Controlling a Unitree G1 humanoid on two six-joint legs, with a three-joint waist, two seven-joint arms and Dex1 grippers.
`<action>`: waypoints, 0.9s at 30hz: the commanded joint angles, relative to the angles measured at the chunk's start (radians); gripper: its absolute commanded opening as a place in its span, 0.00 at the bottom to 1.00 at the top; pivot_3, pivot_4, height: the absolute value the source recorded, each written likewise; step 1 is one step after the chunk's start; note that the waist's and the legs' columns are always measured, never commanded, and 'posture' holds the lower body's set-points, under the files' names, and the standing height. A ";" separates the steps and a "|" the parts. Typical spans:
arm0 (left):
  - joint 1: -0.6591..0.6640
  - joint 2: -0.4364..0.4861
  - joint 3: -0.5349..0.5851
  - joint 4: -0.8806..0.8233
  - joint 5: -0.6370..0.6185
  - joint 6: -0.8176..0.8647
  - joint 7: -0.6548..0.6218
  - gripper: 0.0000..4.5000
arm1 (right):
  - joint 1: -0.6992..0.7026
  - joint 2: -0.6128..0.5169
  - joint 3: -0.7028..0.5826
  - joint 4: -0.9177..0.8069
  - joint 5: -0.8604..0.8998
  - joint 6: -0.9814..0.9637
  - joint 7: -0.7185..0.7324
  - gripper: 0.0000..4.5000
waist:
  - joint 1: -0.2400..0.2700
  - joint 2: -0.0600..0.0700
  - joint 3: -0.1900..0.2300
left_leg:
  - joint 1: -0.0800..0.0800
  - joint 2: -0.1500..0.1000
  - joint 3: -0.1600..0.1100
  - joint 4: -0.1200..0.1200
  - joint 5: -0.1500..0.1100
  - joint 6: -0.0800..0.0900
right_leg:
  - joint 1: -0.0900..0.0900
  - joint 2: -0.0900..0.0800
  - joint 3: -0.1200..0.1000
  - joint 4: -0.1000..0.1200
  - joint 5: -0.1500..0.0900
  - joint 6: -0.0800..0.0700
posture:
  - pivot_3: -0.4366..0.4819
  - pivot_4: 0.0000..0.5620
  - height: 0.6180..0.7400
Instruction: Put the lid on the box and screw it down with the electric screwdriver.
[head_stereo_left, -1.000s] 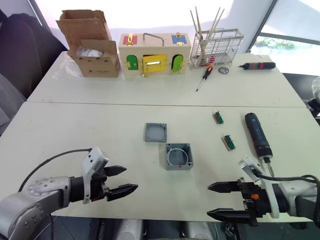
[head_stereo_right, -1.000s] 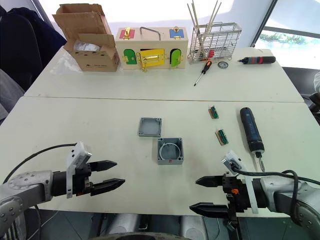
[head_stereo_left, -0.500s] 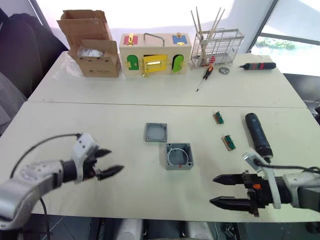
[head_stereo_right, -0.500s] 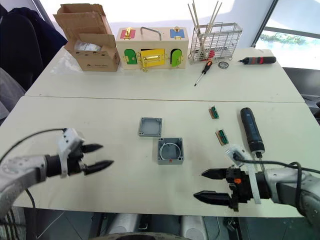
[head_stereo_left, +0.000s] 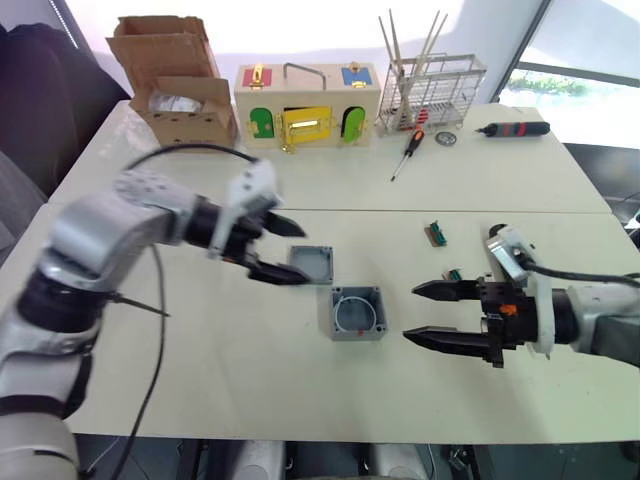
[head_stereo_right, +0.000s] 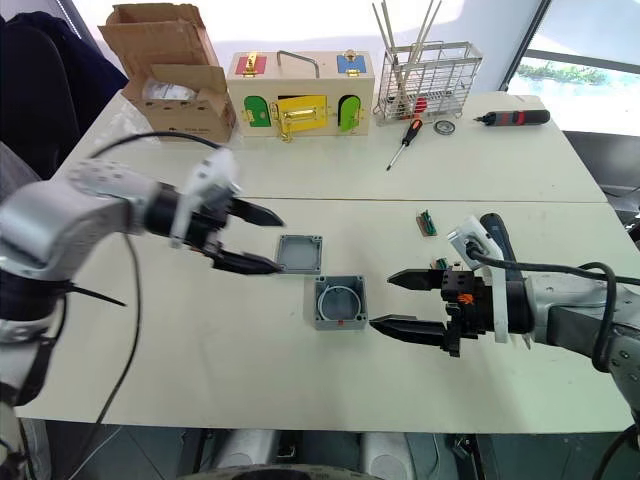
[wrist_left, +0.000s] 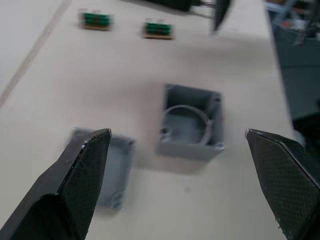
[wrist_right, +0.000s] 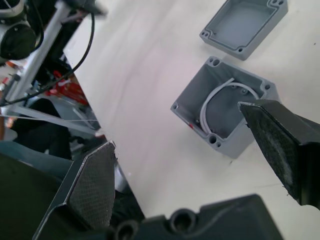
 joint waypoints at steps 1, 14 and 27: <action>0.002 -0.022 -0.039 -0.065 -0.002 0.005 -0.038 0.99 | 0.012 -0.005 -0.004 -0.023 -0.030 -0.024 -0.011 1.00 | -0.001 0.000 0.000 | -0.001 0.000 0.000 0.001 0.000 0.000 | -0.001 0.000 0.000 0.000 0.000 0.000 | 0.48 0.27 0.96; 0.008 -0.203 -0.276 -0.012 0.228 -0.104 -0.004 0.99 | 0.089 0.004 -0.021 -0.062 -0.060 -0.029 -0.047 1.00 | 0.003 0.000 0.000 | -0.001 -0.002 -0.001 0.004 -0.002 0.004 | 0.002 -0.001 0.001 0.000 0.000 0.000 | 0.48 0.27 0.96; -0.025 -0.316 -0.393 0.145 0.391 -0.219 -0.062 0.72 | 0.169 0.072 -0.043 -0.103 -0.087 -0.066 -0.151 1.00 | 0.004 0.000 0.000 | -0.001 -0.002 -0.002 0.004 -0.002 0.004 | 0.002 -0.001 0.001 0.000 0.000 0.000 | 0.48 0.27 0.96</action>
